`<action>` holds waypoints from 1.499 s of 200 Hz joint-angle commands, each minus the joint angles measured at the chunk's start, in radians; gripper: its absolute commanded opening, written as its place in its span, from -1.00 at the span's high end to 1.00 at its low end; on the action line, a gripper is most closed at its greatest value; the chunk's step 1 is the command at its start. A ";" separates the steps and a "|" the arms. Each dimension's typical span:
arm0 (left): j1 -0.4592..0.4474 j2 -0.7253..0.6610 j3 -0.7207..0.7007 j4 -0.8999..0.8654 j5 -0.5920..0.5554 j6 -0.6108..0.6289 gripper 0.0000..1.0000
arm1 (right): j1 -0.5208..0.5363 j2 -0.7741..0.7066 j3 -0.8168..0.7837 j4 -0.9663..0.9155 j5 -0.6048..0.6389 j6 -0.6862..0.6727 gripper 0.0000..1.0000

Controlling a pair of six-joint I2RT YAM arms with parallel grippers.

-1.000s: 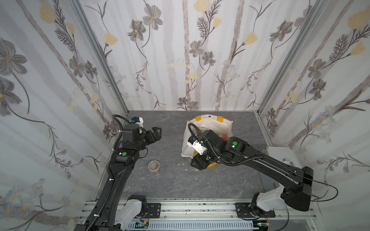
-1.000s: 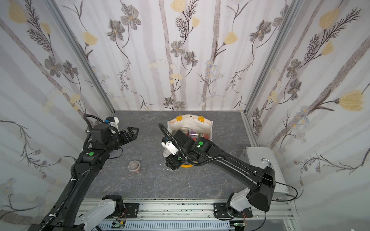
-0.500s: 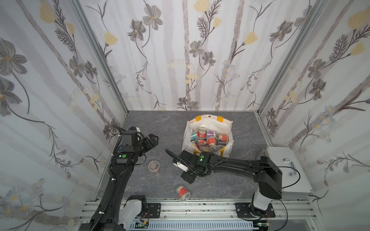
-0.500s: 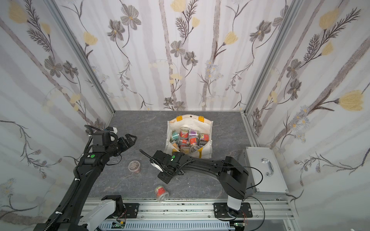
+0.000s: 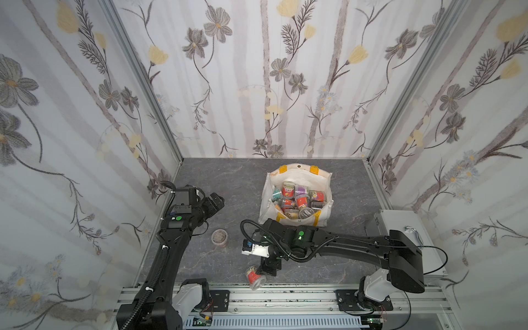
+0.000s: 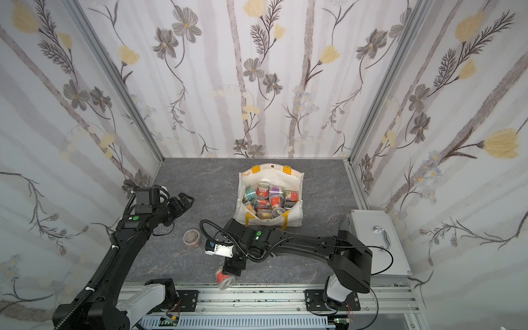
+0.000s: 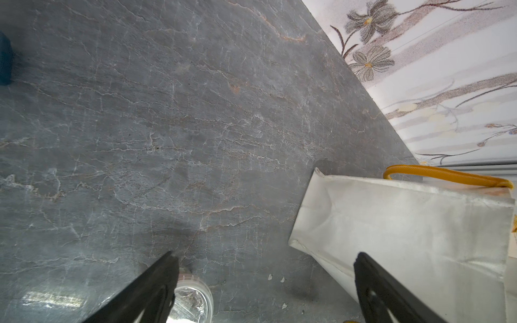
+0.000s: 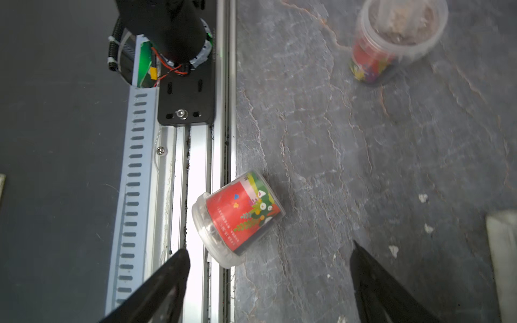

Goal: Take out the seed jars from the canvas bag
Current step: Adjust the seed jar at the center of the board.

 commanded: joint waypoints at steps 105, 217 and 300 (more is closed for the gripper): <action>0.011 -0.035 -0.047 -0.005 0.011 0.002 -1.00 | 0.008 0.230 0.089 0.036 -0.101 -0.466 -0.93; 0.012 -0.048 -0.049 -0.007 0.008 -0.003 -1.00 | 0.000 0.088 0.045 0.007 -0.074 -0.271 -0.98; 0.011 -0.045 -0.067 0.017 0.007 -0.020 -1.00 | 0.041 0.108 -0.101 0.127 0.109 -0.116 -1.00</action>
